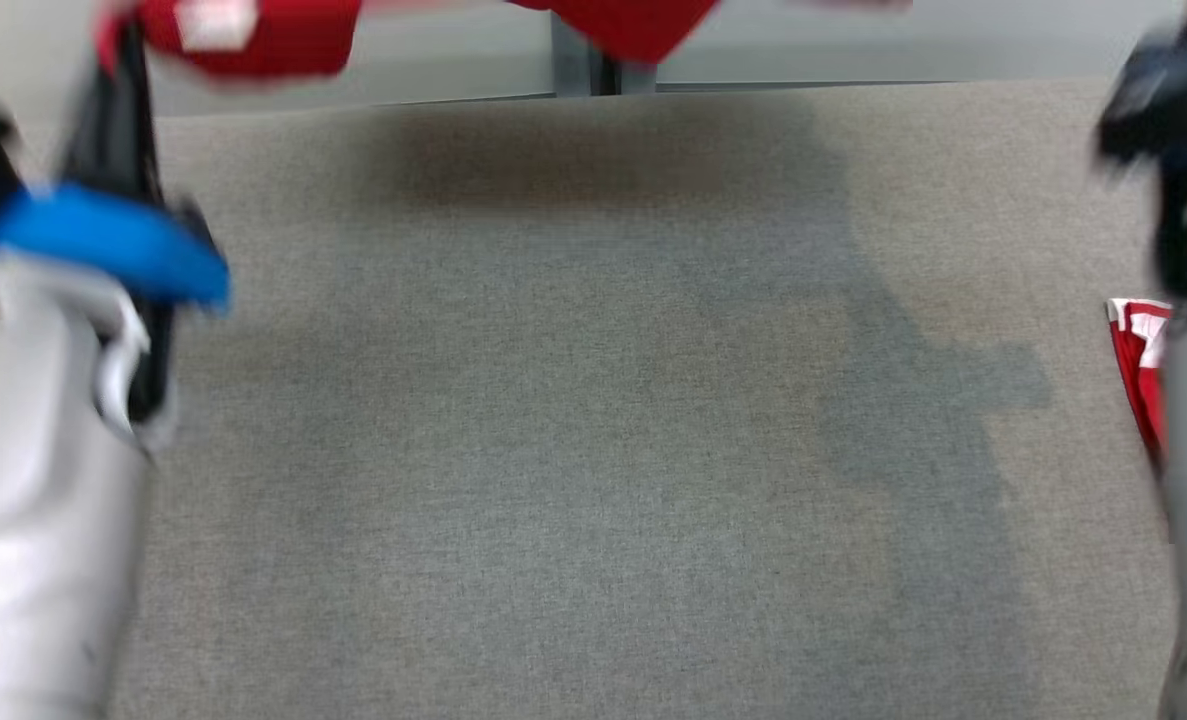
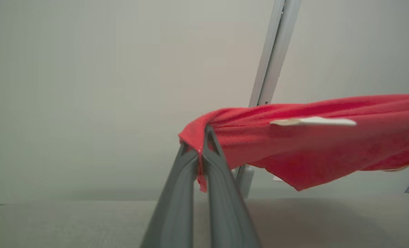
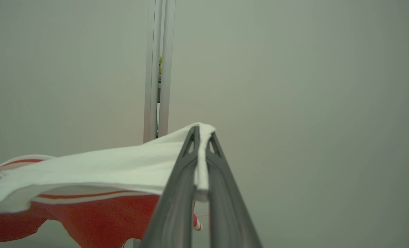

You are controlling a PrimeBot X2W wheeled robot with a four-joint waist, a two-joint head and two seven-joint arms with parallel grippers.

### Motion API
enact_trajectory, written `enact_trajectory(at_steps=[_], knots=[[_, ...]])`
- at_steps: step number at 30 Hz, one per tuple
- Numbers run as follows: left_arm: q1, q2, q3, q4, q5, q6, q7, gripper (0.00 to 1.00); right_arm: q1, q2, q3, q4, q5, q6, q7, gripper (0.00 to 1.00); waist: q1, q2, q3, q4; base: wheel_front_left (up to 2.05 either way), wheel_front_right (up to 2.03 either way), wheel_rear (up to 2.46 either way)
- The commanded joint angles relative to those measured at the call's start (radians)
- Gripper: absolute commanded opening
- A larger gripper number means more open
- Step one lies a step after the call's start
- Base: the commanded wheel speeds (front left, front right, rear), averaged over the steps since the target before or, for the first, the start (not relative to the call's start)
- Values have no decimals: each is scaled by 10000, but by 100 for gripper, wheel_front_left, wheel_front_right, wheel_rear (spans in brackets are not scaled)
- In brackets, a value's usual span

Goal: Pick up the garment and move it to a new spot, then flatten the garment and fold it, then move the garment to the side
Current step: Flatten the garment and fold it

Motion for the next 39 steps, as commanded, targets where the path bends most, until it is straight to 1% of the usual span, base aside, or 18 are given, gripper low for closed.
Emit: enact_trajectory(at_steps=[1,5,9,12,15,18,19,20,22,28,33,36,39], knots=[[548,-37,260,133,-68,41,-39,0,731,44,-24,-69,184,-17,-31,0,-1,0,-14,-6,0,0,0],[2586,-673,917,438,-154,41,-43,0,3071,438,-59,-299,716,-18,-35,0,-1,0,-59,4,0,0,0],[4252,-1259,1634,573,-80,41,-47,0,5133,826,-134,-564,1152,-18,-42,0,-1,0,-239,10,0,0,0],[5361,-1642,1724,456,156,41,-46,0,6459,977,184,-810,1087,-17,-41,0,-1,0,-507,-8,0,0,0],[6305,-1939,2012,305,375,39,-43,0,7535,1171,195,-849,1206,-15,-41,0,-1,0,-851,3,0,0,0],[7080,-2167,2130,145,650,39,-12,0,8378,1280,115,-888,1278,-15,-41,0,-1,0,-1198,41,0,0,0],[7080,-2167,2130,145,650,39,-12,0,8378,1280,115,-888,1278,-15,-41,0,-1,0,-1198,41,0,0,0],[7525,-2279,2267,24,771,40,-12,0,8853,1344,172,-912,1242,-15,-41,0,-1,0,-1429,82,0,0,0],[7730,-2317,2351,-33,834,40,-12,0,9059,1357,183,-932,1231,-15,-42,0,-1,0,-1547,103,0,0,0],[8758,-2573,2790,-175,1085,40,-14,0,10537,1438,32,-1097,1490,-17,-42,0,-1,0,-2153,371,0,0,0],[9490,-2659,2815,-394,1248,42,-13,0,11571,1428,-57,-1289,1494,-17,-42,0,-1,0,-2397,510,0,0,0],[9810,-2715,2775,-542,1389,41,-11,0,11921,1419,-23,-1487,1531,-17,-42,0,-1,0,-2467,540,0,0,0],[9758,-2761,2681,-931,1489,40,-14,0,11888,1442,58,-1741,1657,-17,-42,0,-1,0,-2461,547,0,0,0]])
